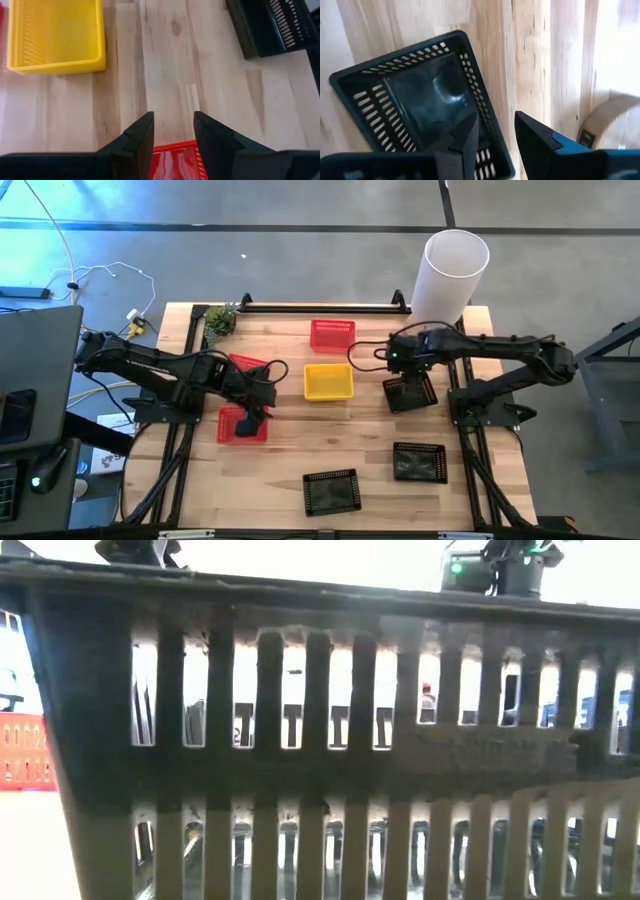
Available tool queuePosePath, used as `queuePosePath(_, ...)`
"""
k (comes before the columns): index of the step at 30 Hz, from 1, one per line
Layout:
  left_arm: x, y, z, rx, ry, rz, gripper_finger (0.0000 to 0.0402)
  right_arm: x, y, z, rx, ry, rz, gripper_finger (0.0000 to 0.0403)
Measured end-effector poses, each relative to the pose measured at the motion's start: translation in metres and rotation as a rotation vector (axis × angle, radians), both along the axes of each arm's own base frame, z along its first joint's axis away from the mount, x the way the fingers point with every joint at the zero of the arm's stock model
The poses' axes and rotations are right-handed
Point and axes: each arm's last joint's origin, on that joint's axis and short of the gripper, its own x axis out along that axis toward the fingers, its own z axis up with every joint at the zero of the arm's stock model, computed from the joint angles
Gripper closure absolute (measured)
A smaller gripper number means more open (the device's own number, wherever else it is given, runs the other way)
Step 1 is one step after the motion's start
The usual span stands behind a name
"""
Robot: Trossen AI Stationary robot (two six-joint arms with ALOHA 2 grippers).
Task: Stack baskets by color
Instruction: Stack the top black bin on the bottom right black bin
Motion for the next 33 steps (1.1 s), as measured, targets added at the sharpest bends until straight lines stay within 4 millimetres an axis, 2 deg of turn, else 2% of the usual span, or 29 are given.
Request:
queuePosePath(7,0.0,0.0,0.0,-0.005,0.001,0.006,0.0277,0.013,-0.004,-0.019,-0.008,-0.003,0.022,0.0289)
queuePosePath(20,0.0,0.0,0.0,0.0,0.001,-0.001,0.0277,0.029,-0.009,-0.062,0.043,0.175,0.008,0.0294)
queuePosePath(23,0.0,0.0,0.0,0.013,-0.001,-0.021,0.0277,0.029,-0.009,-0.065,0.05,0.192,-0.021,0.0325)
queuePosePath(27,0.0,0.0,0.0,0.015,-0.001,-0.024,0.0277,0.026,-0.008,-0.064,0.065,0.207,-0.044,0.0391)
queuePosePath(33,0.0,0.0,0.0,0.016,-0.001,-0.025,0.0277,0.02,-0.006,-0.052,0.058,0.185,-0.088,0.0397)
